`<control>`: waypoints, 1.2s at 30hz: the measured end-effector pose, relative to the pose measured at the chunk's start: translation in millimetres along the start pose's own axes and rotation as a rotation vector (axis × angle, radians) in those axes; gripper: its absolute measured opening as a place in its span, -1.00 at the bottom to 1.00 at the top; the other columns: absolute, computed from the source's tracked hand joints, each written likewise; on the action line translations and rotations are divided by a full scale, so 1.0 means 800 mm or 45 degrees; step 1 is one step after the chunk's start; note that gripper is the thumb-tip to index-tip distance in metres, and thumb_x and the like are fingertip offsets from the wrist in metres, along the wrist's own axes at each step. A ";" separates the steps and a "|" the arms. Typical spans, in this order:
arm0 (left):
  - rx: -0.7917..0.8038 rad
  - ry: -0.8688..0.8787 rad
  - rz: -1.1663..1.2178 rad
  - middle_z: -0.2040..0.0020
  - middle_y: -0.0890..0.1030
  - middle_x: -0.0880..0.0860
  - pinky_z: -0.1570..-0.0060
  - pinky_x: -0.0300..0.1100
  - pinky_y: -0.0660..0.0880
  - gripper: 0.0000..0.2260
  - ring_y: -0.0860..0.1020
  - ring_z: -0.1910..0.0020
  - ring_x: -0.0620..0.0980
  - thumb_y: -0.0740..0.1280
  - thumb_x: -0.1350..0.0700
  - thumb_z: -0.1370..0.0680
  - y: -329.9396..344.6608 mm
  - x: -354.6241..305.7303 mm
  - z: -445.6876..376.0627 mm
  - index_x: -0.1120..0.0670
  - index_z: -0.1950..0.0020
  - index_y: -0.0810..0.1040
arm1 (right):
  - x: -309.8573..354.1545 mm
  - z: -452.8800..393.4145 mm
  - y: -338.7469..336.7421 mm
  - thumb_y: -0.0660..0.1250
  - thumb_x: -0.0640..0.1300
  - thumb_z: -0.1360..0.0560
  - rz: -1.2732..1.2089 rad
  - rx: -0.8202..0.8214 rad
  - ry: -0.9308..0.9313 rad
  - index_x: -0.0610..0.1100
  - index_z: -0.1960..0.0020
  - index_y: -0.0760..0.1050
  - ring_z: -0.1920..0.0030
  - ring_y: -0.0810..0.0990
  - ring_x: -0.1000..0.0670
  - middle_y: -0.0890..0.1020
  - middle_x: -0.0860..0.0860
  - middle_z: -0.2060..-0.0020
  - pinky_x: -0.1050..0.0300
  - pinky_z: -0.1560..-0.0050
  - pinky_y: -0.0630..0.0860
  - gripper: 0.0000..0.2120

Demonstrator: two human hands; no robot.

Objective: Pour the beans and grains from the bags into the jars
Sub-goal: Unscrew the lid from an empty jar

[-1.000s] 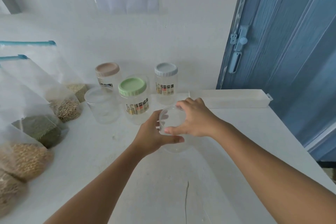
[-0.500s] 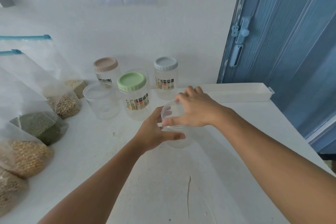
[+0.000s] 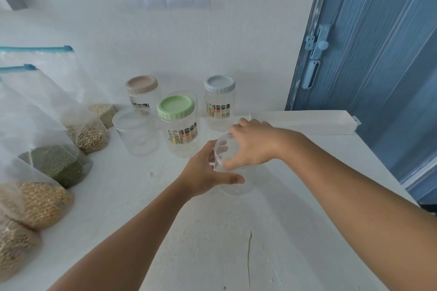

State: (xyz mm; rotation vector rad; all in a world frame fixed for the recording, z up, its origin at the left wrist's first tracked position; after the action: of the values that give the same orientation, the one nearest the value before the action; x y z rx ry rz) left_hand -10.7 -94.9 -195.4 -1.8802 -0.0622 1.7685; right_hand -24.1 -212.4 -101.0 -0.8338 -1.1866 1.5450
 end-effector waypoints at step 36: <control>0.031 0.005 -0.016 -0.38 0.54 -0.23 -0.31 -0.16 0.49 -0.01 0.51 -0.34 -0.18 0.74 -0.16 -0.17 -0.001 -0.003 0.002 -0.17 -0.52 0.37 | 0.006 0.000 -0.010 0.59 0.20 -0.30 -0.142 0.042 -0.201 0.14 -0.61 0.09 -0.46 0.23 -0.03 0.27 0.08 -0.46 -0.10 -0.41 0.39 0.04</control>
State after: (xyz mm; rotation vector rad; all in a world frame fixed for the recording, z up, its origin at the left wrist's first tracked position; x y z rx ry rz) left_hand -12.4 -94.7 -193.4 -1.8624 -0.0501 1.7493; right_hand -23.2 -207.2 -92.9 -0.6221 -1.2954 1.5562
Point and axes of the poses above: each hand's wrist, its own z-axis away from the middle knuckle, its own y-axis out of the palm, x = y × z, the point moved 9 cm from there along -z, towards the middle knuckle
